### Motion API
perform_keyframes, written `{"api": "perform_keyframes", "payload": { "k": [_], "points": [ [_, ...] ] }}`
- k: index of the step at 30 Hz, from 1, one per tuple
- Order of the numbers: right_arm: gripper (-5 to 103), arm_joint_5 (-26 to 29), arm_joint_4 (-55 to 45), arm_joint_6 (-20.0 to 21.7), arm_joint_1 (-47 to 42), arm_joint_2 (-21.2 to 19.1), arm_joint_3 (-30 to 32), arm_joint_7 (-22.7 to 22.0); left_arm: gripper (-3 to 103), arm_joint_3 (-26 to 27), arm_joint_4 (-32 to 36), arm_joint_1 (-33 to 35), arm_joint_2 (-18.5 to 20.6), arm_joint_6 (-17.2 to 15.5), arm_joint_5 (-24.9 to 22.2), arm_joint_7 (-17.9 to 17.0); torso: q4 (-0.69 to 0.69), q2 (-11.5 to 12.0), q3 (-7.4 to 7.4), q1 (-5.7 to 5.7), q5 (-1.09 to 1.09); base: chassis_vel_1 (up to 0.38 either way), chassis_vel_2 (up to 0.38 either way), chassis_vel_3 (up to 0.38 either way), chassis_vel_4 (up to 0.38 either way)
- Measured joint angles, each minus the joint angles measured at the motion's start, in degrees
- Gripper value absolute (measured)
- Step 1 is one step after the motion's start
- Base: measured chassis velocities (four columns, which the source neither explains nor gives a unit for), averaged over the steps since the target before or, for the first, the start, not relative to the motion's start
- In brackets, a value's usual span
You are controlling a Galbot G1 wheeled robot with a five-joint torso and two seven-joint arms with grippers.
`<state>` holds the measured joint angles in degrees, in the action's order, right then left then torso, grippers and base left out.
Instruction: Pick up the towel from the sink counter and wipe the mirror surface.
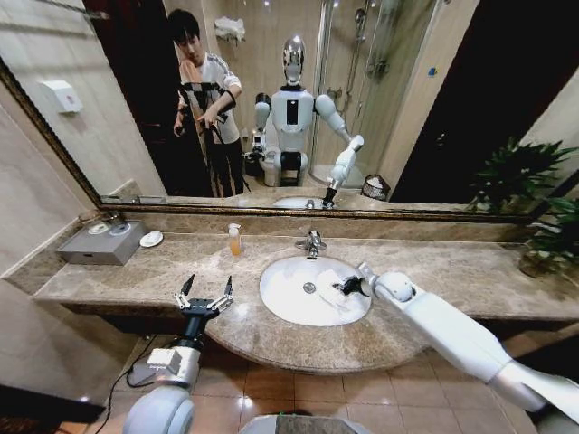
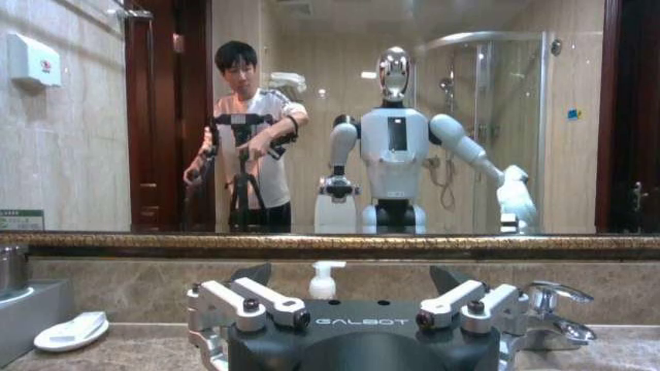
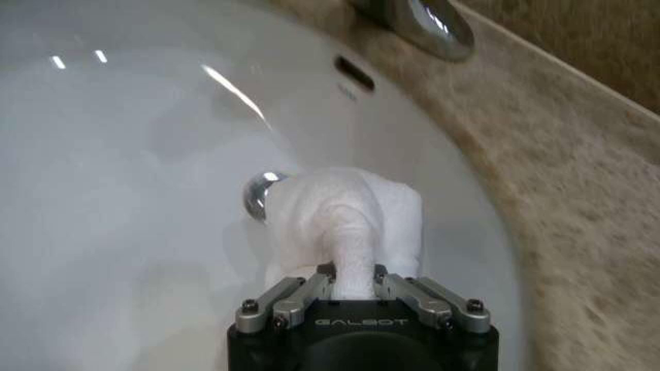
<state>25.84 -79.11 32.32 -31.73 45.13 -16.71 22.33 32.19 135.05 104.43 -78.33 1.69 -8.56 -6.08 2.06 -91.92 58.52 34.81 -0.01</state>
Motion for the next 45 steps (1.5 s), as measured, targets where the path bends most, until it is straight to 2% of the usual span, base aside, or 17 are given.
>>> {"api": "perform_keyframes", "payload": {
  "k": [11,14,15,17,21,27,31,34,37,39,41,45],
  "points": [
    [13,0.88,-0.59,1.26,-0.22,-0.24,-2.96,-0.89,100,0.00,0.00,0.00,0.00,0.00,0.00,0.00,0.02,0.00,0.00,0.00,0.00,0.000,0.000,0.000,0.000],
    [13,5.02,-5.92,3.17,-2.76,-2.47,-3.88,-5.20,100,0.00,0.00,0.00,0.00,0.00,0.00,0.00,0.00,0.00,0.00,0.00,0.02,0.000,0.000,0.000,0.000],
    [13,5.02,-5.92,3.17,-2.76,-2.47,-3.88,-5.20,100,0.00,0.00,0.00,0.00,0.00,0.00,0.00,0.00,0.00,0.00,0.00,0.02,0.000,0.000,0.000,0.000],
    [13,8.87,-9.76,5.40,-4.24,-4.00,-3.94,-8.62,100,0.00,0.00,0.00,0.00,0.00,0.00,0.00,-0.01,0.00,0.00,-0.01,0.01,0.000,0.000,0.000,0.000],
    [13,10.09,-10.84,6.69,-4.42,-4.70,-3.77,-9.46,100,0.00,0.00,0.00,0.00,0.00,0.00,0.00,-0.01,0.00,-0.01,-0.01,-0.01,0.000,0.000,0.000,0.000],
    [13,7.03,-6.65,6.05,-2.03,-4.01,-3.41,-6.94,100,0.00,0.00,0.00,0.00,0.00,0.00,0.00,0.01,0.00,0.00,0.00,0.00,0.000,0.000,0.000,0.000],
    [13,-2.49,-1.29,-0.18,2.66,-3.71,-6.50,0.35,100,0.00,0.00,0.00,0.00,0.00,0.00,0.00,0.01,0.00,0.00,0.00,0.00,0.000,0.000,0.000,0.000],
    [13,-5.15,-1.15,-1.16,3.50,-3.77,-7.59,2.11,100,0.00,0.00,0.00,0.00,0.00,0.00,0.00,0.01,0.00,0.00,0.00,0.00,0.000,0.000,0.000,0.000],
    [13,-5.44,-2.89,-0.91,3.35,-4.03,-8.55,1.50,100,0.00,0.00,0.00,0.00,0.00,0.00,0.00,0.00,0.00,0.00,0.00,0.00,0.000,0.000,0.000,0.000],
    [13,-3.84,-7.00,1.10,2.09,-4.83,-9.90,-0.05,100,0.00,0.00,0.00,0.00,0.00,0.00,0.00,0.01,0.00,0.00,0.00,0.00,0.000,0.000,0.000,0.000],
    [13,-3.41,-7.99,1.37,1.66,-5.04,-10.35,-0.64,100,0.00,0.00,0.00,0.00,0.00,0.00,0.00,0.00,0.00,0.00,0.00,-0.02,0.000,0.000,0.000,0.000],
    [13,-1.97,-11.89,2.32,-0.35,-5.34,-11.82,-4.74,100,0.00,0.00,0.00,0.00,0.00,0.00,0.00,0.00,0.00,0.00,0.00,0.01,0.000,0.000,0.000,0.000]
  ]
}}
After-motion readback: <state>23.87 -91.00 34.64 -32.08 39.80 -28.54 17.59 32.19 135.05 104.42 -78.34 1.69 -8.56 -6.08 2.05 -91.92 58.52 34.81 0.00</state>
